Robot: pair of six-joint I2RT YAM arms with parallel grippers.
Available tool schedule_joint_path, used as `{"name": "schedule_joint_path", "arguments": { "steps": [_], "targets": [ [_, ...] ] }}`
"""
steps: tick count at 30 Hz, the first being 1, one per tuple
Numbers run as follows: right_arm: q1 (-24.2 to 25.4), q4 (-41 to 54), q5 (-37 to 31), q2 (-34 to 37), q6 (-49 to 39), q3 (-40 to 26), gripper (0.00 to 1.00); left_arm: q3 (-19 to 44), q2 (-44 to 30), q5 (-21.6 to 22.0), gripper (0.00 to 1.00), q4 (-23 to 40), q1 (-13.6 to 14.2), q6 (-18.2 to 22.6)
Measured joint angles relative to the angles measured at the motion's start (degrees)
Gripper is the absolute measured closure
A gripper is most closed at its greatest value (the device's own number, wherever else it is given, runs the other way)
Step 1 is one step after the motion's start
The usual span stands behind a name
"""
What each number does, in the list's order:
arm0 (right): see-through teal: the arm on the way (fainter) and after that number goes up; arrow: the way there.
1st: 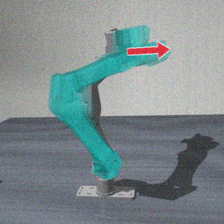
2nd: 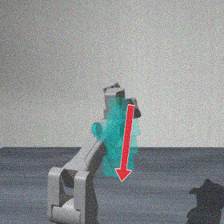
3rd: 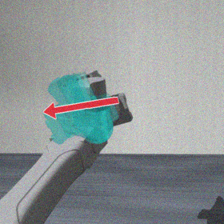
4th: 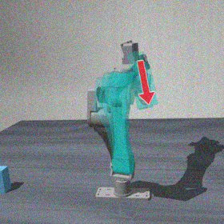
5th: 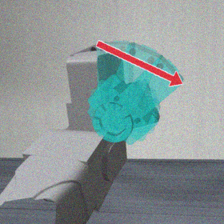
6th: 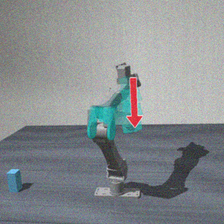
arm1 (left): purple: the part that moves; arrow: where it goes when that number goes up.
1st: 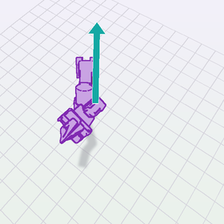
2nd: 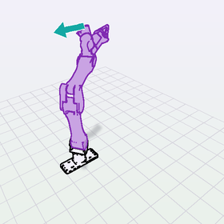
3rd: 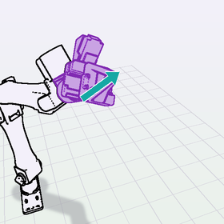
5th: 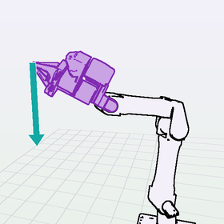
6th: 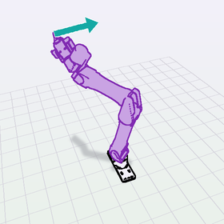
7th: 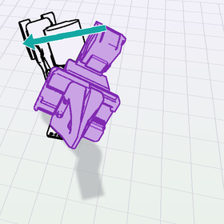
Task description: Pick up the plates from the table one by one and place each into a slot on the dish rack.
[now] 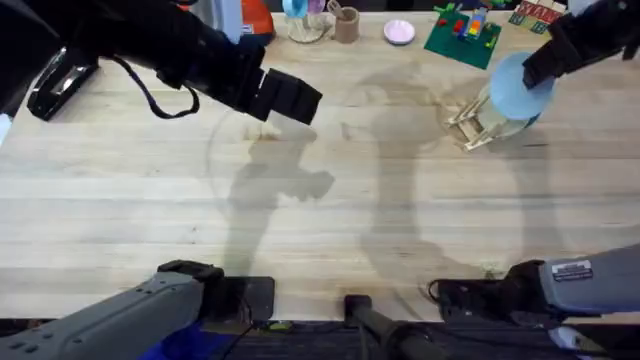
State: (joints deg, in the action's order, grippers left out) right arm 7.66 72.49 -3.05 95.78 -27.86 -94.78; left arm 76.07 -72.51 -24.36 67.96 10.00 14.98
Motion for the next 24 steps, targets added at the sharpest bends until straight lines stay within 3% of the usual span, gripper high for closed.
{"name": "schedule_joint_path", "arguments": {
  "steps": [24],
  "targets": [
    [0.00,0.35,-0.17,1.95,0.42,0.85,0.971,0.00,0.00,0.00,0.006,0.00,0.00,0.00]
  ]
}}
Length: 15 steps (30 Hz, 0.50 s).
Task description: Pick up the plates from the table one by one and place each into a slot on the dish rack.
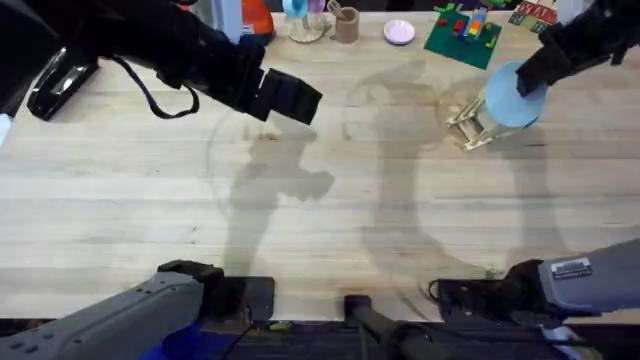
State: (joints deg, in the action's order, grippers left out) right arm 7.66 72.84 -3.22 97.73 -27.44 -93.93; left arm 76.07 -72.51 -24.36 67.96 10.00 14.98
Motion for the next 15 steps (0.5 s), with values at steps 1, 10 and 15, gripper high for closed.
{"name": "schedule_joint_path", "arguments": {
  "steps": [1,10,15],
  "targets": [
    [0.00,-0.20,-0.07,0.00,0.00,0.52,0.971,0.00,-0.01,0.00,0.006,0.00,0.00,0.00],
    [0.00,-1.28,-0.22,0.00,0.00,2.51,0.971,0.00,0.00,0.00,0.005,0.00,0.00,0.00],
    [-0.02,-1.72,-0.20,0.00,0.00,2.56,0.971,0.00,0.00,0.00,0.006,0.00,0.00,0.00]
  ]
}}
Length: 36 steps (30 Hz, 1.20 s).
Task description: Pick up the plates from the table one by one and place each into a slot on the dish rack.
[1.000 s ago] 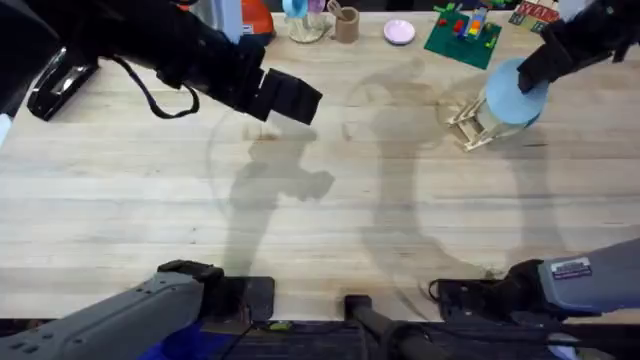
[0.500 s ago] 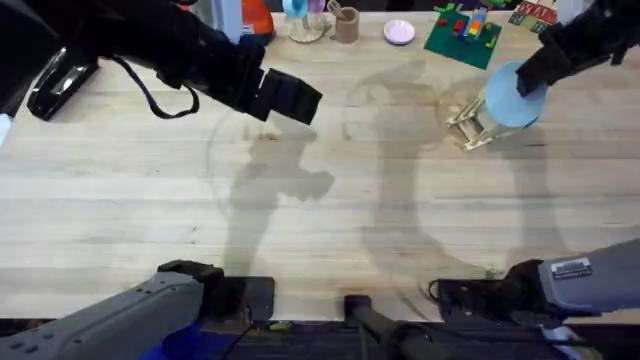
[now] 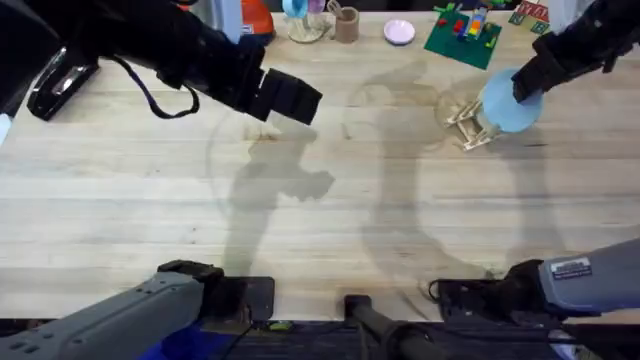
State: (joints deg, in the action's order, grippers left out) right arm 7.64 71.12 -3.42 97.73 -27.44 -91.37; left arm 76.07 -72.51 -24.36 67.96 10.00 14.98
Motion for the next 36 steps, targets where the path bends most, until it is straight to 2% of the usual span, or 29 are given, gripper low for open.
{"name": "schedule_joint_path", "arguments": {
  "steps": [15,23,36],
  "targets": [
    [-0.55,-1.88,-0.43,1.74,3.66,0.00,0.971,0.00,0.00,0.00,0.006,0.00,0.00,0.00],
    [-1.82,-2.02,-0.90,4.48,3.89,0.04,0.971,0.00,0.00,0.00,0.005,0.00,0.00,0.00],
    [-1.86,-1.99,-0.90,4.55,3.91,0.07,0.971,0.00,0.00,0.00,0.006,-0.02,0.00,0.00]
  ]
}}
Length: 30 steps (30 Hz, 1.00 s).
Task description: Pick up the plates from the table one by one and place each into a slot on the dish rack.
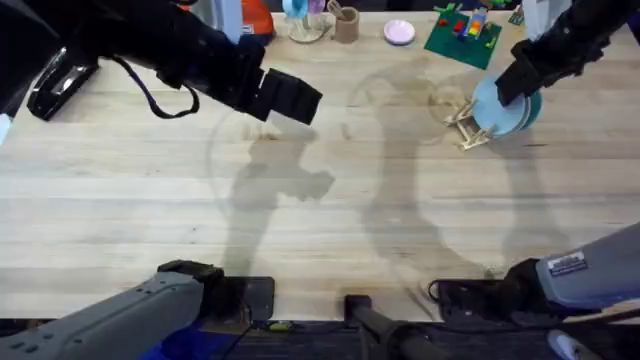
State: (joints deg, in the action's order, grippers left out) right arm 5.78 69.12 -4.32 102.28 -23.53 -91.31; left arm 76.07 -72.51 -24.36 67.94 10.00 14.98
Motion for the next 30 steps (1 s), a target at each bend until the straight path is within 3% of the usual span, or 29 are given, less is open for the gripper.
{"name": "schedule_joint_path", "arguments": {
  "steps": [6,12,30],
  "targets": [
    [0.00,0.02,0.00,0.02,0.04,0.00,0.965,0.00,0.00,0.00,0.006,0.00,0.00,0.00],
    [-0.04,0.13,0.03,0.00,0.42,0.00,0.794,0.00,0.00,0.00,0.006,0.00,0.00,0.00],
    [-0.10,0.60,-0.57,-0.65,1.28,0.03,0.783,0.00,0.00,0.00,0.006,0.00,0.00,0.00]
  ]
}}
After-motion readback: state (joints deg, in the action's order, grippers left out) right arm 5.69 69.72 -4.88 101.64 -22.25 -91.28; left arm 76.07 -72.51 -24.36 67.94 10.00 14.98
